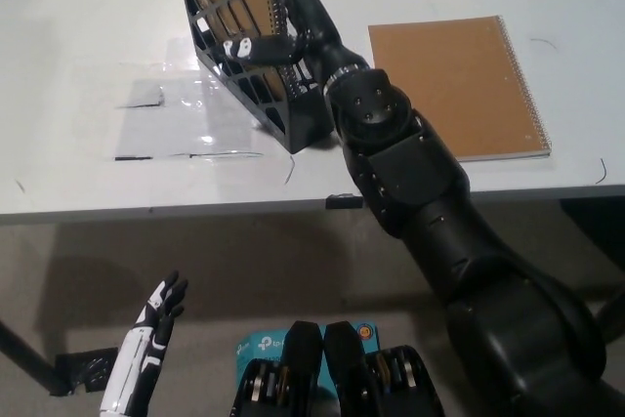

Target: Use the right hand to pick up a book from the book holder on the left side and put it on another book on the right side

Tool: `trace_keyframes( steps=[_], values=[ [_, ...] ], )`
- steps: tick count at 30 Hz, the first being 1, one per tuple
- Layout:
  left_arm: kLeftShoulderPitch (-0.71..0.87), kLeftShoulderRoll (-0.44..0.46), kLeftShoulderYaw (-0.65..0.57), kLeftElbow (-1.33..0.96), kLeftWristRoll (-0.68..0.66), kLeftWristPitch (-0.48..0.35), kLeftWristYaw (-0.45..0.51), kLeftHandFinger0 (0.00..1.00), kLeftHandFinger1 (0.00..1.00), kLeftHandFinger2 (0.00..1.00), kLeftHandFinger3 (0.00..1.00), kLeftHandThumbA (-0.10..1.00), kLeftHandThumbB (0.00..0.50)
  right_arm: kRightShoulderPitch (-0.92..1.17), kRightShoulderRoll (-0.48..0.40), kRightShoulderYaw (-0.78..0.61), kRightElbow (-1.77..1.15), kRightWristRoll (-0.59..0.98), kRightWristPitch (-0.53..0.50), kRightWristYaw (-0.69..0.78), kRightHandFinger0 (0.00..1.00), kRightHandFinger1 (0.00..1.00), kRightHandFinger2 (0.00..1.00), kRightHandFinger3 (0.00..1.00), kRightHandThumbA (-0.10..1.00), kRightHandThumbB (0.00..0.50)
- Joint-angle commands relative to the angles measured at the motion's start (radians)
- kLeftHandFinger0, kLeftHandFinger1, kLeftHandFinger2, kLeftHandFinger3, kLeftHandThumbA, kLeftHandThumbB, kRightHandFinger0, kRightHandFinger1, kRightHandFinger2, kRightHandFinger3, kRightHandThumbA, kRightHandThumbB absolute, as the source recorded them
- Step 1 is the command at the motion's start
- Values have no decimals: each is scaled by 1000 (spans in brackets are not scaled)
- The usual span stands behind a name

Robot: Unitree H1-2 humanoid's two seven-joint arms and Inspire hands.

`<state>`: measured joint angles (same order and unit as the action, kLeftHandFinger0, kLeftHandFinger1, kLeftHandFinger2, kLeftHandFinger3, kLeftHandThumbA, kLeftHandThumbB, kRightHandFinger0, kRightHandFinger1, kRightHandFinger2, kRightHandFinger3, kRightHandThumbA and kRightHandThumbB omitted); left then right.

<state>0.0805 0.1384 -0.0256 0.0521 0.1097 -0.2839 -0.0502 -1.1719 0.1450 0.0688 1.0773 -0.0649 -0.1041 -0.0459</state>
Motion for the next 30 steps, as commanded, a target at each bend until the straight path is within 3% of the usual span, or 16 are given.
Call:
trace_keyframes(
  steps=[1, 4, 6, 11, 13, 17, 22, 23, 24, 25, 26, 27, 30],
  values=[
    [-11, 12, -4, -36, -15, 4, -17, 1000, 1000, 1000, 1000, 1000, 143, -70, -1, -26, 19, 26, -52, -1, 896, 952, 1000, 1000, 945, 268],
    [-11, 6, 0, -36, -34, 14, -24, 1000, 1000, 1000, 1000, 1000, 180, -69, -3, -47, 37, 50, -61, 15, 891, 963, 1000, 1000, 912, 258],
    [-9, 3, 2, -36, -47, 17, -27, 1000, 1000, 1000, 1000, 1000, 180, -70, -11, -40, 52, 28, -73, -5, 880, 938, 1000, 1000, 928, 257],
    [-7, -2, 3, -38, -56, 22, -30, 1000, 1000, 1000, 1000, 982, 191, -77, -25, -51, 79, 32, -92, -9, 970, 996, 1000, 1000, 963, 271],
    [-7, -1, 2, -39, -58, 22, -32, 1000, 1000, 1000, 1000, 976, 186, -79, -26, -58, 72, 36, -91, -7, 1000, 1000, 1000, 1000, 980, 254],
    [-15, 0, 1, -32, -55, 16, -28, 1000, 1000, 1000, 1000, 973, 185, -91, -29, -58, 67, 31, -91, -9, 1000, 1000, 1000, 1000, 1000, 262],
    [-16, 2, -3, -25, -36, 5, -23, 1000, 1000, 1000, 1000, 1000, 177, -98, -23, -62, 64, 33, -80, -12, 893, 923, 1000, 1000, 952, 265],
    [-16, 2, -5, -25, -35, 1, -24, 1000, 1000, 1000, 1000, 1000, 170, -99, -24, -50, 63, 18, -67, -24, 766, 795, 901, 1000, 946, 279],
    [-12, 4, -5, -28, -34, 9, -25, 1000, 1000, 1000, 1000, 1000, 175, -105, -20, -45, 70, 8, -44, -41, 251, 291, 409, 549, 695, 254],
    [-13, 6, -5, -30, -37, 13, -28, 1000, 1000, 1000, 1000, 1000, 173, -113, -18, -42, 80, 2, -35, -58, 39, 51, 133, 259, 539, 211],
    [-16, 7, -5, -25, -39, 7, -29, 1000, 1000, 1000, 1000, 1000, 159, -123, -17, -39, 93, -4, -31, -70, 8, 10, 31, 89, 185, 208],
    [-19, 7, -6, -20, -37, 0, -29, 1000, 1000, 1000, 1000, 1000, 157, -127, -17, -35, 99, -5, -32, -65, 0, 0, 38, 36, -73, 222],
    [-19, 6, -8, -13, -36, -6, -29, 1000, 1000, 1000, 1000, 1000, 166, -135, -13, -31, 125, -6, -6, -61, 0, 178, 508, 472, -100, 205]
  ],
)
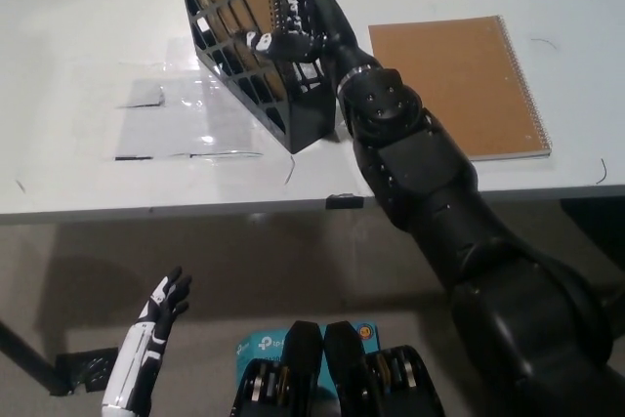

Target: Use the right hand to pick up a book from the book holder on the left side and put it on another book on the right side

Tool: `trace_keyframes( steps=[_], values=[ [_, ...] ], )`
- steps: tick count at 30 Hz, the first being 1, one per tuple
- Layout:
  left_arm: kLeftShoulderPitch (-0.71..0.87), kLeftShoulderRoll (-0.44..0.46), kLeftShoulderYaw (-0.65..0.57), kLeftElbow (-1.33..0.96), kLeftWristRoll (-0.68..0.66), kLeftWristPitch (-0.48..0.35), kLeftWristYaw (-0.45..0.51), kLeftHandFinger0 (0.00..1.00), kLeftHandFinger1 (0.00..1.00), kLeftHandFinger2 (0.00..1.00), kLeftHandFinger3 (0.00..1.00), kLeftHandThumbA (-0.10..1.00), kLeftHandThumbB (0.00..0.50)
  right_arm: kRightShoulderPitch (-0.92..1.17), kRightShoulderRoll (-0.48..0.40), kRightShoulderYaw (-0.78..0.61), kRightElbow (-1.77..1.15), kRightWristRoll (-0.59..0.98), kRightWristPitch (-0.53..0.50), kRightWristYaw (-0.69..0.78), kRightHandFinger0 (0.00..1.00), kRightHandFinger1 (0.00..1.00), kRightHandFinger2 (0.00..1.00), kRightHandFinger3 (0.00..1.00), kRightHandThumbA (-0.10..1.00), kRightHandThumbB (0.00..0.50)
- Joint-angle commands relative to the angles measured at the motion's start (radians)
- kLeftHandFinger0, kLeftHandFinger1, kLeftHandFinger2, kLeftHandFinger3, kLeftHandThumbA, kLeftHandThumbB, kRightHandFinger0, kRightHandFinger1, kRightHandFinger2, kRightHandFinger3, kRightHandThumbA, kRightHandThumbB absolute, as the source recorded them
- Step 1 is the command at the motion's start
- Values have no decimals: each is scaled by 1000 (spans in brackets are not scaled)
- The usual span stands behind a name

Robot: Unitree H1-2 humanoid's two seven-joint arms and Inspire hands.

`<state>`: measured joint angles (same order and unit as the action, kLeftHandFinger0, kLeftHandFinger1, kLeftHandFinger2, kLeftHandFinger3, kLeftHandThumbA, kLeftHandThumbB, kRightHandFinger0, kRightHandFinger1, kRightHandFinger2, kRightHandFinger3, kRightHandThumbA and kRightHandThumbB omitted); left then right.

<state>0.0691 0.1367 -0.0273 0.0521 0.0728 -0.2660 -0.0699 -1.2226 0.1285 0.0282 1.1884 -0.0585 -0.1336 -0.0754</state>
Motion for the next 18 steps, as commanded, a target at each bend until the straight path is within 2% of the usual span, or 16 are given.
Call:
trace_keyframes(
  steps=[1, 4, 5, 8, 12, 15, 18],
  values=[
    [-6, 8, -6, -18, -5, -16, -11, 1000, 1000, 1000, 1000, 1000, 179, -85, 7, 9, 22, -13, 31, -39, 0, 236, 590, 550, -100, 183],
    [-3, 9, -5, -27, -15, -3, -16, 1000, 1000, 1000, 1000, 1000, 194, -82, 13, 12, 43, -18, 19, -44, 0, 276, 642, 640, -100, 166],
    [-3, 9, -4, -29, -25, 0, -20, 1000, 1000, 1000, 1000, 993, 197, -82, 18, 21, 60, -27, 13, -52, 0, 317, 672, 664, -100, 154],
    [-7, 12, -6, -25, -26, -9, -25, 1000, 1000, 1000, 1000, 990, 188, -81, 19, 25, 75, -25, -2, -54, 0, 353, 692, 647, -100, 158],
    [-12, 9, -2, -21, -26, -6, -24, 1000, 1000, 1000, 1000, 987, 207, -76, 16, 24, 86, -15, -7, -38, 8, 407, 740, 644, -100, 150],
    [-10, 6, -1, -25, -29, 2, -24, 1000, 1000, 1000, 1000, 987, 212, -73, 17, -26, 91, 48, -14, 10, 0, 414, 729, 648, -100, 131],
    [-19, 6, 0, -28, -37, 12, -29, 1000, 1000, 1000, 1000, 986, 214, -97, 18, -155, 94, 181, 39, 58, 0, 334, 724, 626, -100, 162]
  ],
)
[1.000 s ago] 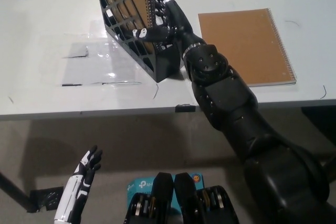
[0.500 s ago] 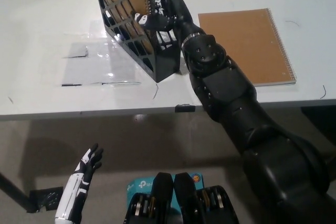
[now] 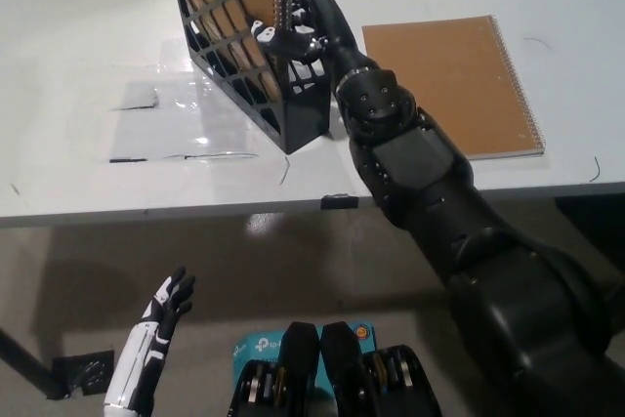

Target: Use the right hand to pick up a book from the book holder on the left side and put it on another book on the right side

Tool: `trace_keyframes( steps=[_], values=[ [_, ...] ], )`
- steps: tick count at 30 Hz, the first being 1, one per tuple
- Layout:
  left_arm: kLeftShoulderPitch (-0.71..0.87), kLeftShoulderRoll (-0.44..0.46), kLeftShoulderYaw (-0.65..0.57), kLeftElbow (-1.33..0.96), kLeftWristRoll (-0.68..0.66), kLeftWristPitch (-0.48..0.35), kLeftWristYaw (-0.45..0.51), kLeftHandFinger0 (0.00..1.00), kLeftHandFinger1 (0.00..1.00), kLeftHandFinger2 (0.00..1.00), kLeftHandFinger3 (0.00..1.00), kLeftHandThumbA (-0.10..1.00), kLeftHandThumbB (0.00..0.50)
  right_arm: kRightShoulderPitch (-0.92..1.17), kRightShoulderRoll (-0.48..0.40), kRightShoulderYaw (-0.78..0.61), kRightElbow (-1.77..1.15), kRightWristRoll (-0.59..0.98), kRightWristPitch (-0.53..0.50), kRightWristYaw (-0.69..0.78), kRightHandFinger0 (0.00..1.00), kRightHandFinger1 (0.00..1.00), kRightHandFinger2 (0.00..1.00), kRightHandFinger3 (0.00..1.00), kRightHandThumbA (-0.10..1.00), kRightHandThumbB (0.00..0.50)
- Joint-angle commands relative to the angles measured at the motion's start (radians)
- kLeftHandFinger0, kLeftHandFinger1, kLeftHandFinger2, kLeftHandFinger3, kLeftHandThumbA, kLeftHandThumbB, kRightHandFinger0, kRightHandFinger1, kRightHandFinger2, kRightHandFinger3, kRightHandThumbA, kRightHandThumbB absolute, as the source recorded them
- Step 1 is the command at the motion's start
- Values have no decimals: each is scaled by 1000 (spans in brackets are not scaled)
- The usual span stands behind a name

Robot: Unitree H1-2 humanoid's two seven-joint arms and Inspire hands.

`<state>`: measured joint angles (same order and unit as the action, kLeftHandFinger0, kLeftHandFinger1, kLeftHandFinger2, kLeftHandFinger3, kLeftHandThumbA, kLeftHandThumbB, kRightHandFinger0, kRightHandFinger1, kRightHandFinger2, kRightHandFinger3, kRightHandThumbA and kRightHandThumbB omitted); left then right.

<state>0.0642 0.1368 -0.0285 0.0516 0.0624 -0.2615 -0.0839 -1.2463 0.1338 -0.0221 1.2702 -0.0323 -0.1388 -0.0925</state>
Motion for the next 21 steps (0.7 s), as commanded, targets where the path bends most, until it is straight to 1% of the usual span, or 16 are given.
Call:
trace_keyframes(
  steps=[1, 2, 3, 4, 6, 7, 9, 10, 11, 12, 13, 14, 15, 16, 18, 21],
  values=[
    [-14, 6, 1, -30, -29, 10, -17, 1000, 1000, 1000, 1000, 985, 214, -84, 16, -180, 12, 225, 71, 99, 0, 321, 775, 659, -100, 137],
    [-14, 7, 0, -28, -28, 6, -16, 1000, 1000, 1000, 1000, 985, 214, -92, 18, -241, 12, 274, 90, 127, 0, 326, 801, 691, -100, 130],
    [-15, 5, 1, -25, -22, 0, -12, 1000, 1000, 1000, 1000, 986, 210, -103, 17, -283, 11, 302, 115, 131, 0, 345, 812, 760, -100, 141],
    [-25, 3, 1, -17, -18, -7, -8, 1000, 1000, 1000, 1000, 990, 210, -122, 10, -331, 12, 344, 135, 143, 0, 324, 790, 812, -100, 162],
    [-26, 4, 0, -17, -23, -6, -12, 1000, 1000, 1000, 1000, 993, 200, -150, 2, -404, 6, 395, 176, 165, 0, 242, 718, 984, -100, 150],
    [-27, 4, 0, -15, -21, -8, -12, 1000, 1000, 1000, 1000, 994, 197, -160, -2, -413, 0, 398, 184, 174, 0, 211, 705, 1000, -100, 143],
    [-27, 5, -1, -14, -4, -22, -4, 1000, 1000, 1000, 1000, 1000, 166, -186, -10, -450, -9, 410, 211, 177, 0, 184, 701, 1000, -100, 141],
    [-27, 5, -1, -13, 5, -28, 1, 1000, 1000, 1000, 1000, 1000, 154, -197, -15, -464, -18, 416, 228, 187, 0, 167, 704, 1000, -100, 111],
    [-34, 6, -2, -12, 10, -25, 2, 1000, 1000, 1000, 1000, 1000, 159, -208, -21, -480, -22, 430, 241, 202, 0, 140, 689, 1000, -100, 84],
    [-38, 8, -1, -3, 13, -26, 3, 1000, 1000, 1000, 1000, 1000, 166, -224, -24, -515, -35, 459, 258, 203, 0, 122, 711, 907, -100, 110],
    [-40, 7, -1, 2, 8, -29, 1, 1000, 1000, 1000, 1000, 1000, 173, -235, -27, -541, -45, 481, 277, 216, 0, 116, 715, 808, -100, 111],
    [-39, 7, 0, 3, 5, -23, 0, 1000, 1000, 1000, 1000, 1000, 185, -245, -25, -564, -56, 503, 295, 205, 0, 94, 699, 874, -100, 135],
    [-39, 6, 0, 3, 1, -20, -2, 1000, 1000, 1000, 1000, 1000, 190, -252, -25, -581, -65, 515, 308, 209, 0, 91, 674, 984, -100, 141],
    [-38, 5, 0, 1, -3, -17, -4, 1000, 1000, 1000, 1000, 1000, 183, -258, -25, -596, -78, 526, 322, 218, 0, 102, 680, 1000, -100, 154],
    [-35, 5, -1, -4, 0, -13, -3, 1000, 1000, 1000, 1000, 1000, 182, -266, -23, -618, -95, 541, 349, 210, 0, 72, 690, 1000, -100, 164],
    [-34, 7, -4, 5, -6, -26, -10, 1000, 1000, 1000, 1000, 1000, 185, -268, -20, -649, -119, 563, 394, 203, 0, 1, 651, 1000, -100, 145]
  ],
)
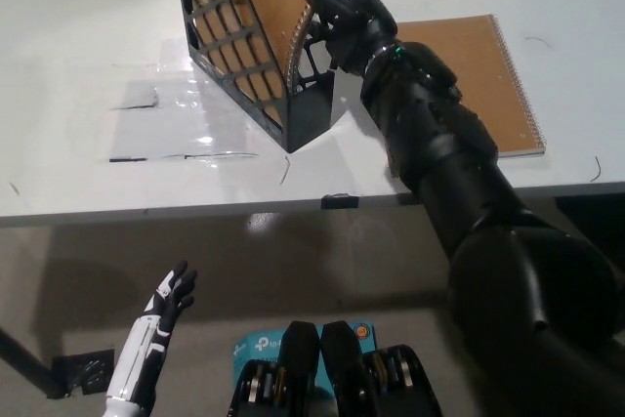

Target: Use the right hand to pick up a book from the book holder on the left side and put it on another book on the right side

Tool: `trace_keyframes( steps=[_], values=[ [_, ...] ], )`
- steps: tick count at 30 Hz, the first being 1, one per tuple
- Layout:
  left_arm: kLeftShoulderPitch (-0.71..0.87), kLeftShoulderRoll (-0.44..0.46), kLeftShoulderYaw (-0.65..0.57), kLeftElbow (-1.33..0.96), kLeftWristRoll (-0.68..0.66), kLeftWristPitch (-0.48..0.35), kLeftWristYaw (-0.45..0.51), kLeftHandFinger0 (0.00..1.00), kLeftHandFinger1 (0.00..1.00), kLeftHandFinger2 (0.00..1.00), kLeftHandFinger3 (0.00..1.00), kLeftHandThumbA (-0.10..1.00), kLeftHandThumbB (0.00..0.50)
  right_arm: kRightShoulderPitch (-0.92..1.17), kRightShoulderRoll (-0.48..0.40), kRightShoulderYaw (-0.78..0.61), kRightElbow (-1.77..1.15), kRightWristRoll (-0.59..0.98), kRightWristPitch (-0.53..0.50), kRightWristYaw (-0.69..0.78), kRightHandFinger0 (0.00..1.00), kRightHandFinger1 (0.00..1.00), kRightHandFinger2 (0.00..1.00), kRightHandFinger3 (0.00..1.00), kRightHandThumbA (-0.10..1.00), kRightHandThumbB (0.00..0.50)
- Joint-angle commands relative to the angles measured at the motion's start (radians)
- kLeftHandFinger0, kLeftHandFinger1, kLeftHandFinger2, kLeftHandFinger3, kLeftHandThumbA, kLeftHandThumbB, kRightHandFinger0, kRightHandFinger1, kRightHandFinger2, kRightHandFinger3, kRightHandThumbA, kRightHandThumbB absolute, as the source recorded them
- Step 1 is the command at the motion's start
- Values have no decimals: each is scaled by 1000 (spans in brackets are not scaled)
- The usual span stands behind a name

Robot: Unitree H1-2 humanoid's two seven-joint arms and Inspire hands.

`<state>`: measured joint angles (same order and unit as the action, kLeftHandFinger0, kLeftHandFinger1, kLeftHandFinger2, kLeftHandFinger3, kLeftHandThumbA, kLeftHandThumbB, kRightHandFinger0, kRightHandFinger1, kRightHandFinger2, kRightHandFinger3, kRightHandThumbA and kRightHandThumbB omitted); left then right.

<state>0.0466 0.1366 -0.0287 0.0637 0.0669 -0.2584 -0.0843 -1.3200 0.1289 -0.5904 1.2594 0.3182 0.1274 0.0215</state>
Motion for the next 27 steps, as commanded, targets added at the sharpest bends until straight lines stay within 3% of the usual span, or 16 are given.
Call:
trace_keyframes(
  steps=[1, 3, 5, 6, 7, 10, 15, 18, 20, 23, 27],
  values=[
    [-16, 8, -4, -7, -9, -29, -10, 1000, 1000, 1000, 1000, 1000, 182, -192, -16, -86, -109, 217, 135, 97, 0, 0, 641, 1000, -100, 129],
    [-15, 5, -7, -3, -1, -36, -6, 1000, 1000, 1000, 1000, 1000, 182, -185, -14, -90, -122, 221, 145, 101, 0, 0, 624, 1000, -100, 125],
    [-17, 4, -6, -3, -10, -34, -9, 1000, 1000, 1000, 1000, 1000, 182, -187, -15, -103, -127, 234, 162, 94, 0, 0, 626, 849, -100, 117],
    [-18, 5, -6, -8, -8, -26, -9, 1000, 1000, 1000, 1000, 1000, 191, -185, -13, -102, -140, 235, 164, 91, 0, 5, 638, 875, -100, 127],
    [-21, 6, -7, -4, -4, -31, -7, 1000, 1000, 1000, 1000, 1000, 192, -185, -14, -98, -149, 232, 165, 87, 0, 14, 651, 1000, -100, 125],
    [-29, 8, -8, -4, -21, -25, -18, 1000, 1000, 1000, 1000, 1000, 193, -192, -23, -81, -189, 234, 174, 75, 0, 45, 675, 1000, -100, 123],
    [-28, 6, -6, -5, -34, -27, -20, 1000, 1000, 1000, 1000, 952, 150, -225, -46, -81, -225, 275, 225, 67, 0, 106, 705, 1000, -100, 150],
    [-31, 2, -6, -1, -24, -23, -11, 1000, 1000, 1000, 1000, 976, 180, -239, -53, -78, -278, 303, 271, 54, 0, 115, 735, 1000, -100, 124],
    [-28, -2, -6, -3, -13, -18, -2, 1000, 1000, 1000, 1000, 993, 185, -252, -58, -79, -317, 318, 286, 36, 0, 122, 734, 1000, -100, 152],
    [-23, -3, -7, -1, -18, -19, -5, 1000, 1000, 1000, 1000, 993, 188, -259, -70, -72, -338, 329, 307, 34, 0, 141, 729, 1000, -100, 147],
    [-8, -8, -8, -3, -25, -20, -7, 1000, 1000, 1000, 1000, 975, 186, -253, -81, -79, -369, 340, 314, 0, 0, 78, 671, 1000, -100, 148]
  ],
)
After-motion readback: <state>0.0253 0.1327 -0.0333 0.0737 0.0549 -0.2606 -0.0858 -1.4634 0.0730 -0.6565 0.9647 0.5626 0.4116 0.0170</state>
